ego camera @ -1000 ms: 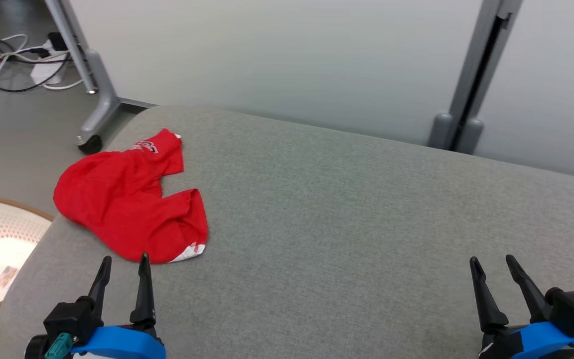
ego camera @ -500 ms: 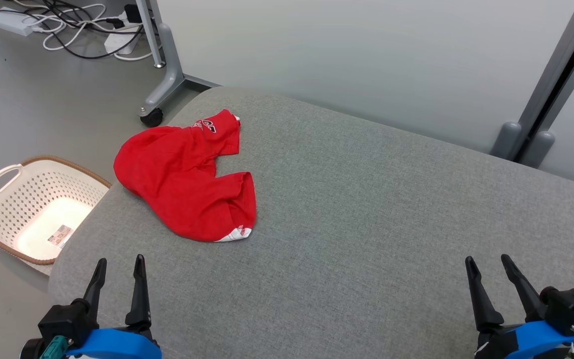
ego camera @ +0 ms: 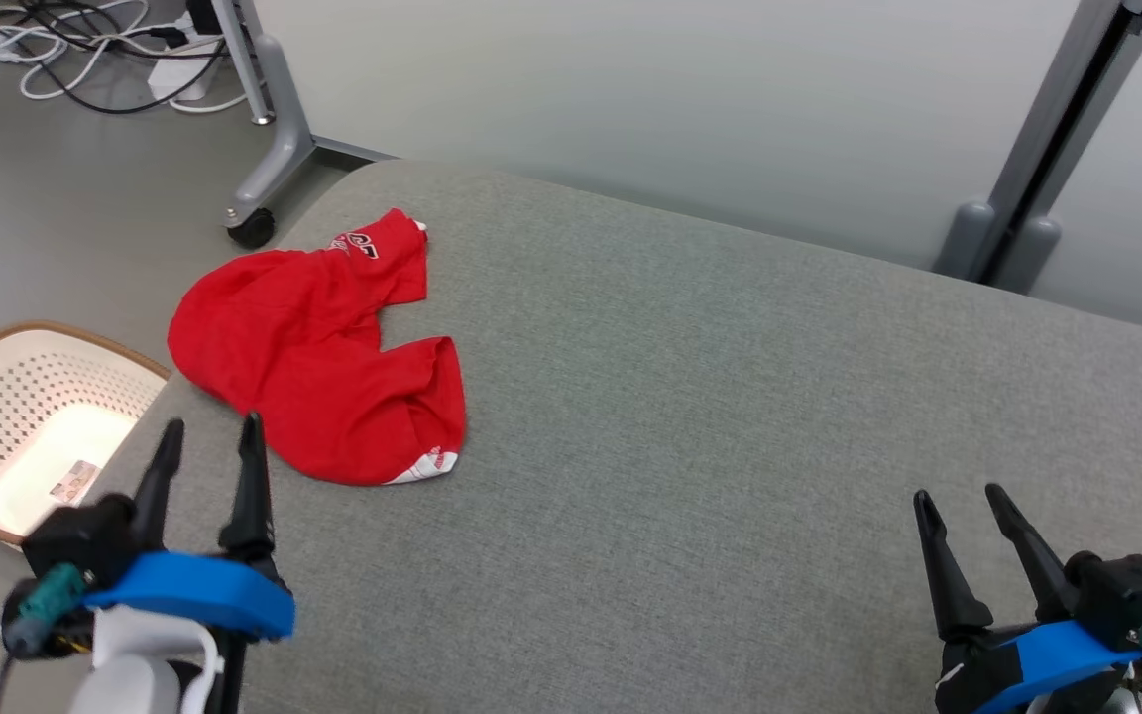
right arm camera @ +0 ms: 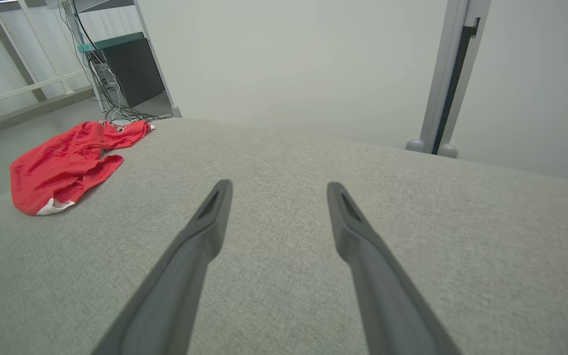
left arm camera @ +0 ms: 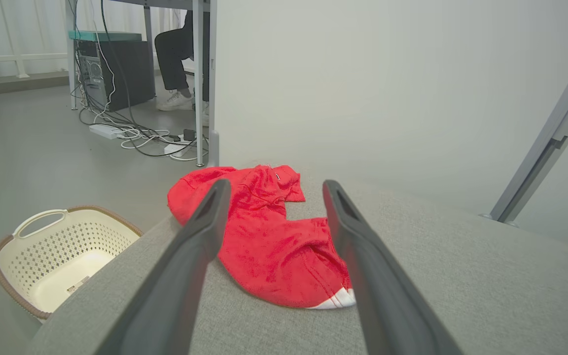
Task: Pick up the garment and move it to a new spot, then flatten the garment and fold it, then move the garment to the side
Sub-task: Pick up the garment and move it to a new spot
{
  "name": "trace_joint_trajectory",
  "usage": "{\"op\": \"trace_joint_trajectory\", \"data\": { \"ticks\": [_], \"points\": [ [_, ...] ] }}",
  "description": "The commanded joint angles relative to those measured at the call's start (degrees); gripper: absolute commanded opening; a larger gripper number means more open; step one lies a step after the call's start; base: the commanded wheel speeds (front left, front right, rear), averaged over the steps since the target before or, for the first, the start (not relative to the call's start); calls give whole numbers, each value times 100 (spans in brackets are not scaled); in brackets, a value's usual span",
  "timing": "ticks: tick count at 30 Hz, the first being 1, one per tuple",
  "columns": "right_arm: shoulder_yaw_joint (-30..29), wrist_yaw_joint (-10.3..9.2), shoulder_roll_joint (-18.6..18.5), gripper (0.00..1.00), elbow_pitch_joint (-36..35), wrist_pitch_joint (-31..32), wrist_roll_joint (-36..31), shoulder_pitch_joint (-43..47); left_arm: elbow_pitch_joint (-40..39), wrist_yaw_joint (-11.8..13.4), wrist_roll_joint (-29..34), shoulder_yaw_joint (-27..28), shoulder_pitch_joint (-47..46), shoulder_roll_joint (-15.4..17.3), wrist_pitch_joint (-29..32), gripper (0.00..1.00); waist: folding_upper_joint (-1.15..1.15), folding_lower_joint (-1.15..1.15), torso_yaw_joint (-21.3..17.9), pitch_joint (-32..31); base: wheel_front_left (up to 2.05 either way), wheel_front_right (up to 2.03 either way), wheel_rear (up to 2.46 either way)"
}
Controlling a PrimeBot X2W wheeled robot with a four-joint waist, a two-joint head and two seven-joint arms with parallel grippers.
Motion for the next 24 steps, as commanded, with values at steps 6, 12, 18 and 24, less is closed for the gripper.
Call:
{"op": "trace_joint_trajectory", "data": {
  "ticks": [6,12,18,24],
  "points": [
    [82,1,-106,100,-200,-23,-24,-256,-530,186,-216,358,-882,579,1108,100,0,0,-370,277,0,0,0],
    [244,2,-259,100,-458,114,-118,-666,-348,350,-523,831,-1538,1164,2051,100,0,0,-810,841,0,0,0],
    [470,1,-512,100,-740,254,-170,-1202,250,235,-1004,1198,-2109,1478,2441,100,0,0,-1196,1749,0,0,0],
    [631,1,-697,100,-1032,287,-152,-1717,759,431,-1380,1662,-2536,1658,2525,100,0,0,-1599,2637,0,0,0]
  ]
}}
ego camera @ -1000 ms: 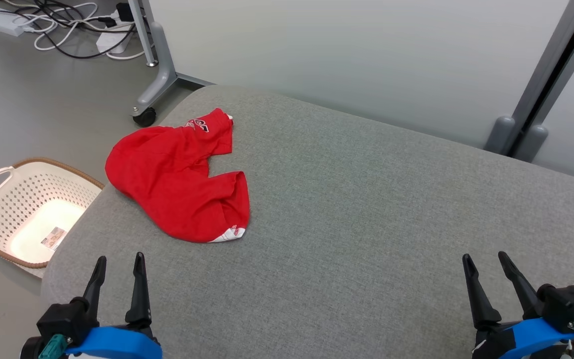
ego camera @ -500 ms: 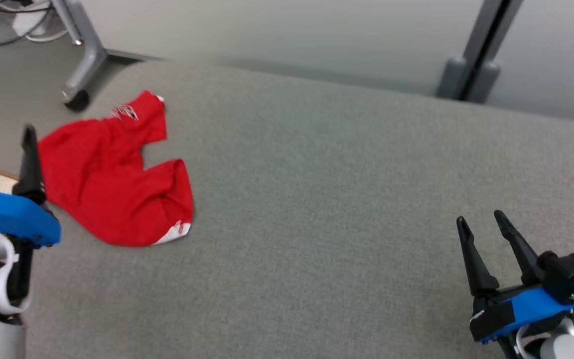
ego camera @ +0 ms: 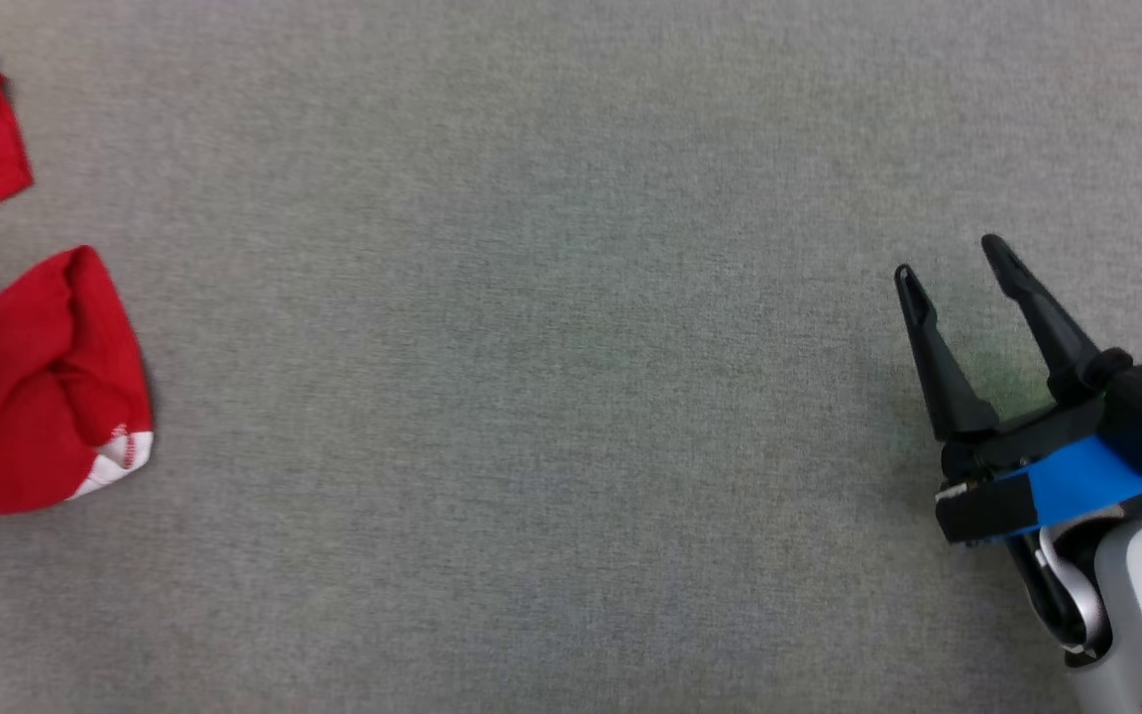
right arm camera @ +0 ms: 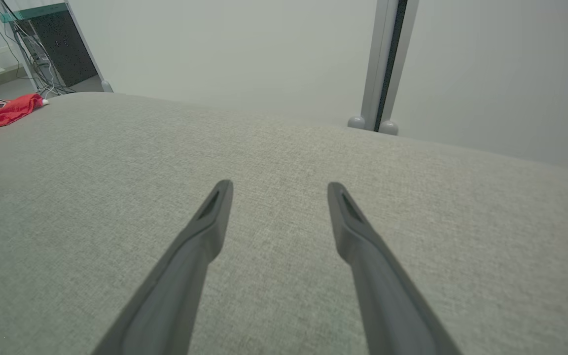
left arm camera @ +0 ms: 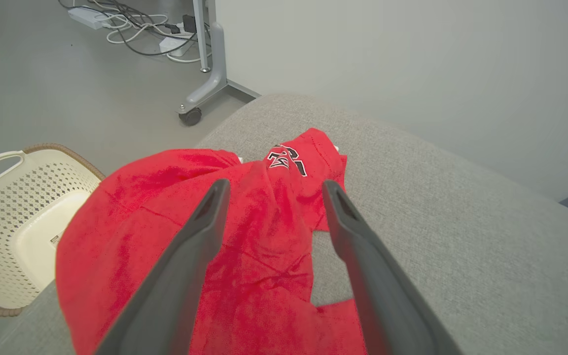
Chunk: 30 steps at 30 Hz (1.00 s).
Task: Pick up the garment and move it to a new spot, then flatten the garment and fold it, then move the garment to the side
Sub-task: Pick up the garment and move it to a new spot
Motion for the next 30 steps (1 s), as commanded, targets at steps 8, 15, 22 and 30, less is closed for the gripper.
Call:
{"op": "trace_joint_trajectory", "data": {
  "ticks": [8,15,22,30],
  "points": [
    [32,1,-96,100,-378,-42,-63,-386,663,405,74,331,-341,504,42,100,0,-2,-347,891,0,0,0],
    [-28,1,-56,100,-429,-92,-60,-299,1107,344,-256,290,-355,305,602,46,0,-2,-469,1032,0,0,0],
    [-35,1,38,100,-280,-217,45,-245,1131,291,-364,251,-326,367,875,0,0,-2,-485,689,0,0,0],
    [-72,1,218,100,168,-431,172,-2,426,-159,-342,112,-588,718,755,0,0,-2,-457,-389,0,0,0]
  ]
}}
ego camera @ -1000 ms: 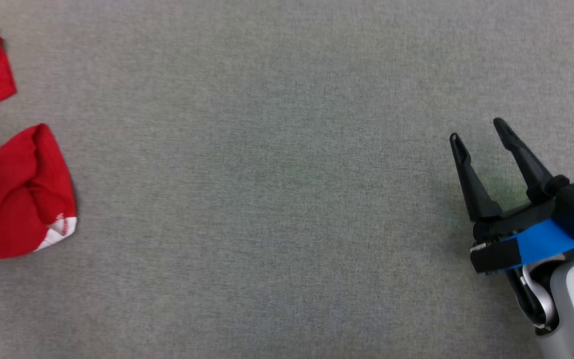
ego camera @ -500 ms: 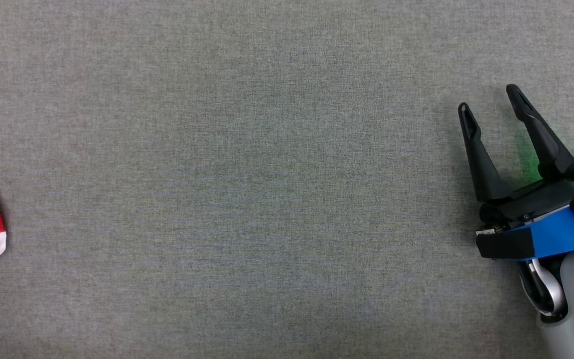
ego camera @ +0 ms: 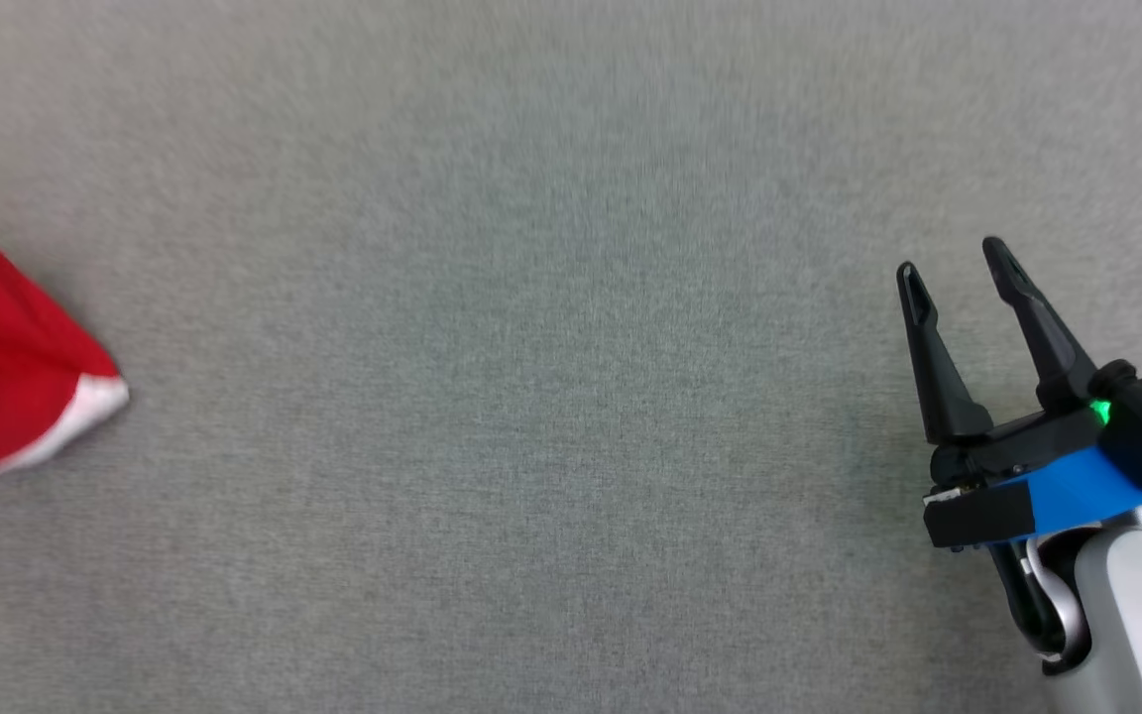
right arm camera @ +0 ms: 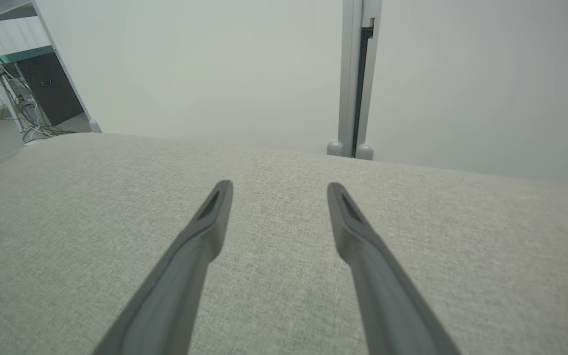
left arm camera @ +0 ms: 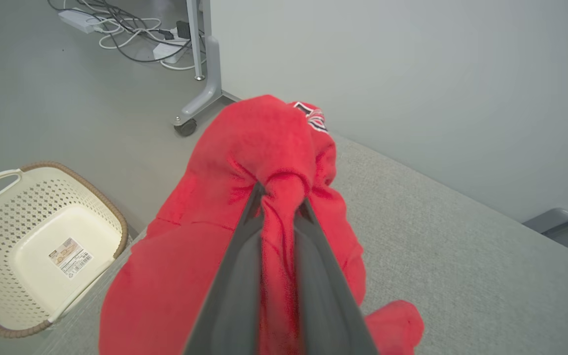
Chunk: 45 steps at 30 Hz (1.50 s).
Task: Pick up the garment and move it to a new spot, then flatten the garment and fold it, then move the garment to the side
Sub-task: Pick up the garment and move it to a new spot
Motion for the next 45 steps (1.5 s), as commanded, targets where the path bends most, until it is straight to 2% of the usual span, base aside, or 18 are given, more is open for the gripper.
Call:
{"op": "trace_joint_trajectory", "data": {
  "ticks": [1,4,10,16,21,25,30,35,36,38,41,45],
  "points": [
    [-12,1,21,100,27,-32,38,76,-67,-44,-11,-9,-72,39,-32,0,0,1,-205,-284,0,0,0],
    [-15,1,64,100,165,-81,96,221,-496,-204,-5,-203,-222,75,-20,0,0,1,-241,-748,0,0,0],
    [-134,1,124,100,270,-91,147,539,-1545,-392,12,-966,-457,-98,257,0,0,1,-322,-1493,0,0,0],
    [-206,1,235,100,170,-16,131,822,-2660,-409,-146,-1875,-562,-675,841,0,0,1,-592,-1930,0,0,0],
    [-195,1,326,100,61,75,119,951,-3134,-185,-106,-2537,-397,-1286,1125,0,0,1,-920,-2012,0,0,0],
    [-151,1,398,100,-6,104,122,902,-3084,-57,-14,-3008,-175,-1723,1126,0,0,1,-1242,-1944,0,0,0],
    [-88,1,413,100,52,50,185,782,-2481,-64,175,-3468,154,-2022,928,0,0,1,-1570,-1787,0,0,0],
    [-1,1,420,100,153,-42,230,654,-1532,61,613,-3729,494,-2275,151,0,0,1,-1752,-1653,0,0,0],
    [9,1,425,100,169,-62,238,654,-1288,78,679,-3791,569,-2360,-53,16,0,1,-1762,-1634,0,0,0],
    [15,1,432,100,210,-84,235,659,-811,108,799,-3922,702,-2529,-389,100,0,1,-1759,-1612,0,0,0],
    [9,1,447,100,245,-89,215,631,-228,116,809,-4035,752,-2752,-800,100,0,1,-1685,-1606,0,0,0],
    [3,1,417,100,278,-94,208,628,170,21,766,-4194,771,-2923,-1398,100,0,1,-1494,-1684,0,0,0]
  ]
}}
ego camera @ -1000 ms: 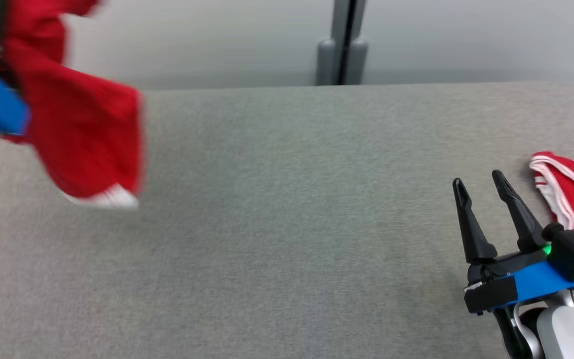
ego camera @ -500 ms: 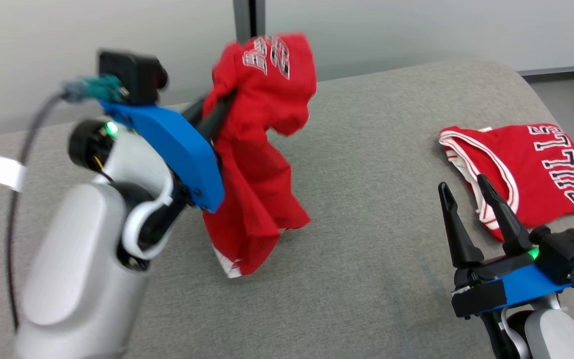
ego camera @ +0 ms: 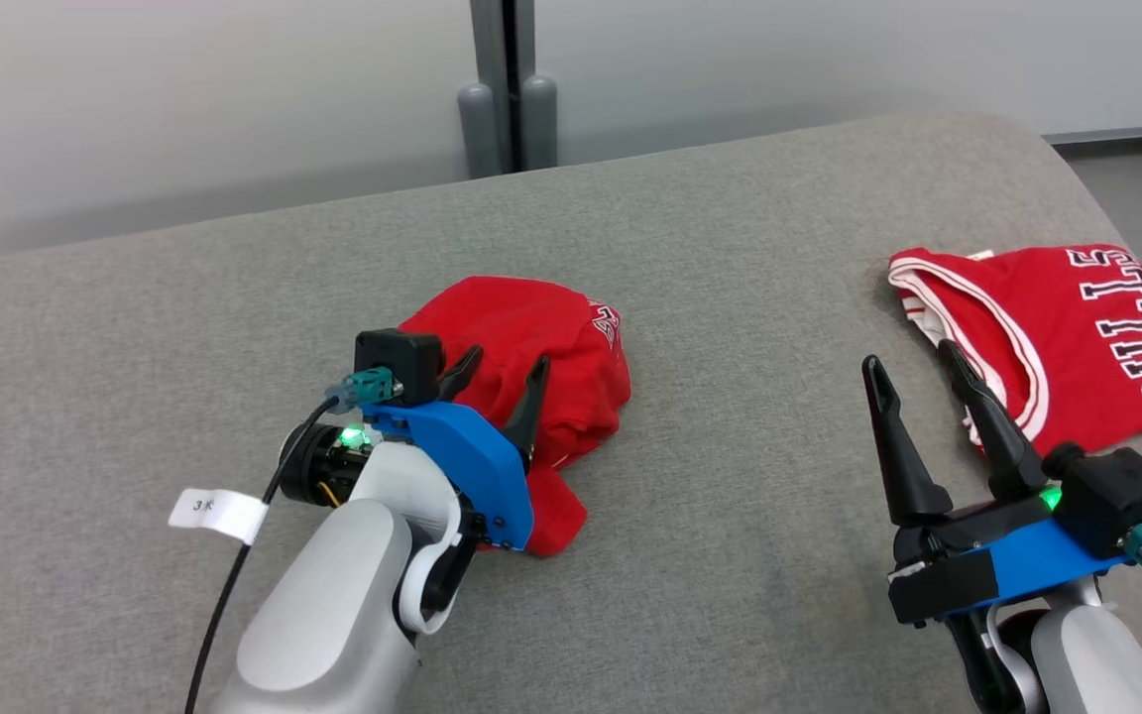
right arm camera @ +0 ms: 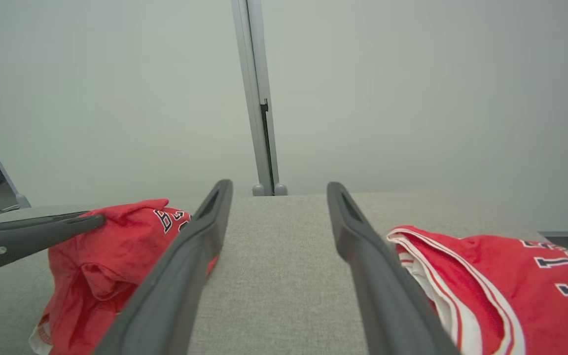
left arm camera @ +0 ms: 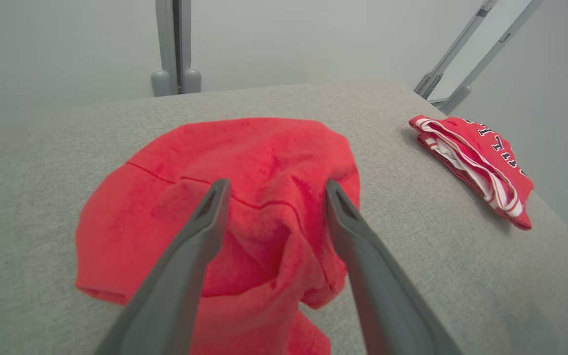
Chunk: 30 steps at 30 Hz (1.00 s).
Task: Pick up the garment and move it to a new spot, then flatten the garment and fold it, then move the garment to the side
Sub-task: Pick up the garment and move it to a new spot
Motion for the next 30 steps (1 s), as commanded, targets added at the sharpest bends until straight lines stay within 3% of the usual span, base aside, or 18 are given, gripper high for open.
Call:
{"op": "trace_joint_trajectory", "data": {
  "ticks": [1,7,13,22,30],
  "points": [
    [8,1,-25,100,15,-15,-12,-28,32,-55,-27,-49,18,-22,-178,100,0,0,75,-28,0,0,0],
    [-12,1,-76,100,39,26,11,146,-102,-302,-249,-49,321,-53,-1204,100,0,0,435,-253,0,0,0],
    [-72,1,-107,100,-27,110,10,321,-393,-337,-271,222,838,293,-2103,100,0,0,728,-421,0,0,0],
    [-182,1,-123,100,10,221,73,615,-746,106,61,803,1589,945,-2593,100,0,0,905,-650,0,0,0],
    [-270,1,19,100,222,203,93,772,-1061,382,147,1589,2091,1059,-2627,100,0,0,926,-723,0,0,0]
  ]
}}
